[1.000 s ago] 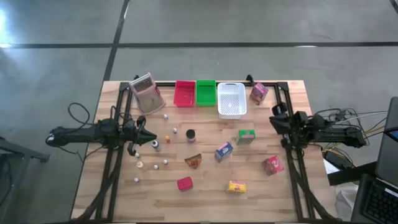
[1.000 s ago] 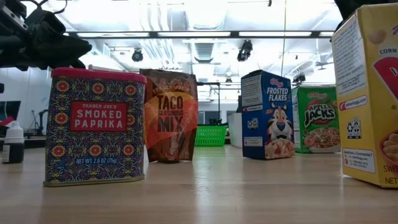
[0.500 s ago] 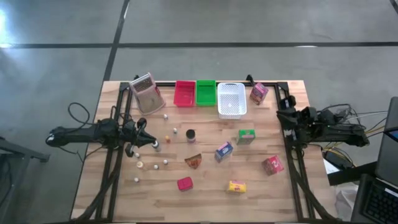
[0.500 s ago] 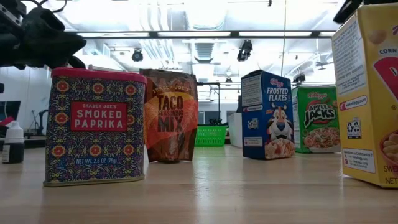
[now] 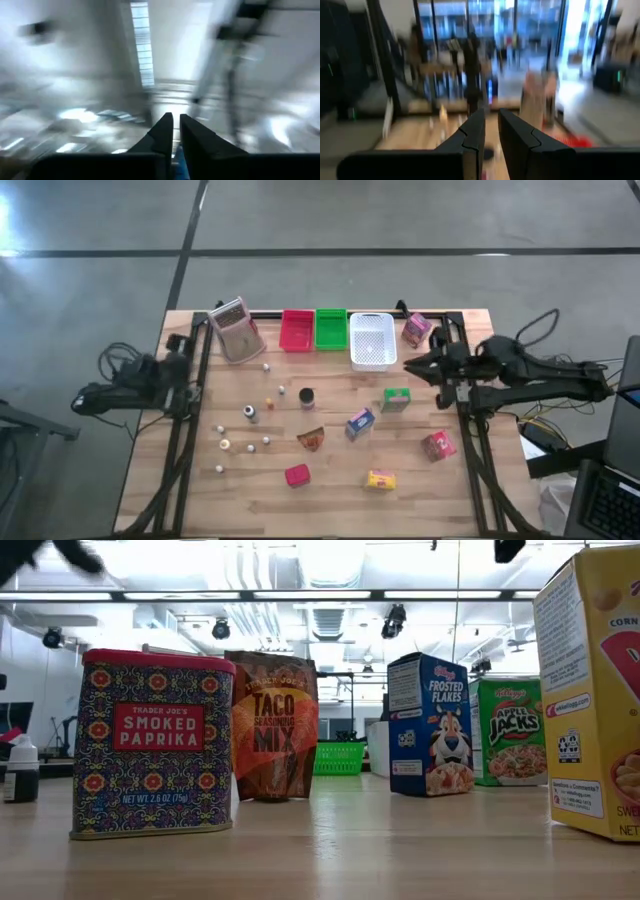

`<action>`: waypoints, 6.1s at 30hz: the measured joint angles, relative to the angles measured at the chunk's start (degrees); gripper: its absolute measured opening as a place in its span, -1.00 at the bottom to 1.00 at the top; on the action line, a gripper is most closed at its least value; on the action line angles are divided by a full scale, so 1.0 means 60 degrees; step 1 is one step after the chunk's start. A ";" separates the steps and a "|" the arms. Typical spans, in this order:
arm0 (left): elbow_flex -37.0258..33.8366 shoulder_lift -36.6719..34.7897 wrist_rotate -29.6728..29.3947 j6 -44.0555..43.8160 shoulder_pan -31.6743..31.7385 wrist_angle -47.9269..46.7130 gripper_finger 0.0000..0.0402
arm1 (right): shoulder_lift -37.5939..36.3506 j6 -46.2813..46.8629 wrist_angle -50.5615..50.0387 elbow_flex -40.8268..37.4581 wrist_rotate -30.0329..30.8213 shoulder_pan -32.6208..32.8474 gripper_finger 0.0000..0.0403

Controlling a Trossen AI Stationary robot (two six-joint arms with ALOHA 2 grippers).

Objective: Pick & Place Kitchen Items
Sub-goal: Put the purple cereal box into the white bin

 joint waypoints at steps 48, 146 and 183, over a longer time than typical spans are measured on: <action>0.3327 0.3378 -0.3413 0.1622 0.0008 -0.5790 -0.80 | 0.8675 -0.0877 -0.9850 0.7529 0.1950 -0.7321 -0.68; 0.3327 0.3380 -0.3413 0.1941 0.0004 -0.6593 -0.80 | 0.9893 -0.1327 -0.8461 0.5019 0.0737 -0.9027 0.22; 0.3327 0.3381 -0.3413 0.1852 0.0004 -0.6591 -0.80 | 0.9893 -0.1860 -0.8658 0.5406 0.0740 -0.9045 -0.37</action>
